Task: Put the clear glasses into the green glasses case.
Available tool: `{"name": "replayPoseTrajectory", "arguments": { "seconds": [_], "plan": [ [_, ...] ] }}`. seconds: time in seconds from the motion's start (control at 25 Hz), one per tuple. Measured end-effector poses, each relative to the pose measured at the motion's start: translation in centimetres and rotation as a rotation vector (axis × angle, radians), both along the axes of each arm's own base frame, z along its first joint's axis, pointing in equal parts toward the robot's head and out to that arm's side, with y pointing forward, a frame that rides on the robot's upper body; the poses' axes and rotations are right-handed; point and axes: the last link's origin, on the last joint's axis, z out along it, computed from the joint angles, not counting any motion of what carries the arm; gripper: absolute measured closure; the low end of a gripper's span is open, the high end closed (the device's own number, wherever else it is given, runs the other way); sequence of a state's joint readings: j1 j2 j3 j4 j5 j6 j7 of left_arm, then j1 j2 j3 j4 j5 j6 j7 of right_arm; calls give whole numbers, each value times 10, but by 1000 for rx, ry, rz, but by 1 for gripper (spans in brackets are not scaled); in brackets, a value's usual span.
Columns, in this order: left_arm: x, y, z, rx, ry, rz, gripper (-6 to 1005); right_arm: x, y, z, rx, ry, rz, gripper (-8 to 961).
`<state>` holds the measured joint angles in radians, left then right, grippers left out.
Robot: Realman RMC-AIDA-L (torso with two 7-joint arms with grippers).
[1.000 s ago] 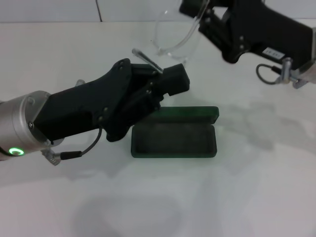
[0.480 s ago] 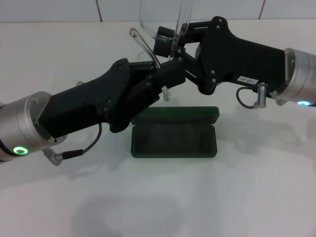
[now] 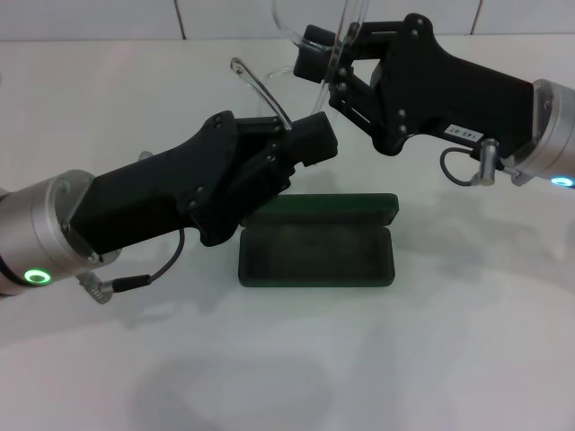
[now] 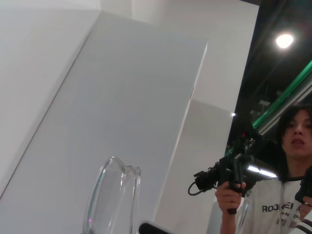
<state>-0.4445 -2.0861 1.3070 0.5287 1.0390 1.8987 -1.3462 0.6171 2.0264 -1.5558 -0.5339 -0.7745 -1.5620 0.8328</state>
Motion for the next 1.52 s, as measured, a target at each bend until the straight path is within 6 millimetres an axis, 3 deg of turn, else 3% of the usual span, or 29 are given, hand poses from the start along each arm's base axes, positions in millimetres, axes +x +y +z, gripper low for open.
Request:
{"name": "replayPoseTrajectory", "arguments": {
  "seconds": [0.44, 1.0, 1.52],
  "plan": [
    [-1, -1, 0, 5, -6, 8, 964, -1, -4, -12, -35, -47, 15, 839],
    [-3, -2, 0, 6, -4, 10, 964, 1, -1, -8, -4, -21, -16, 839],
    [-2, 6, 0, 31, 8, 37, 964, -4, -3, -21, -31, -72, 8, 840]
  ]
}}
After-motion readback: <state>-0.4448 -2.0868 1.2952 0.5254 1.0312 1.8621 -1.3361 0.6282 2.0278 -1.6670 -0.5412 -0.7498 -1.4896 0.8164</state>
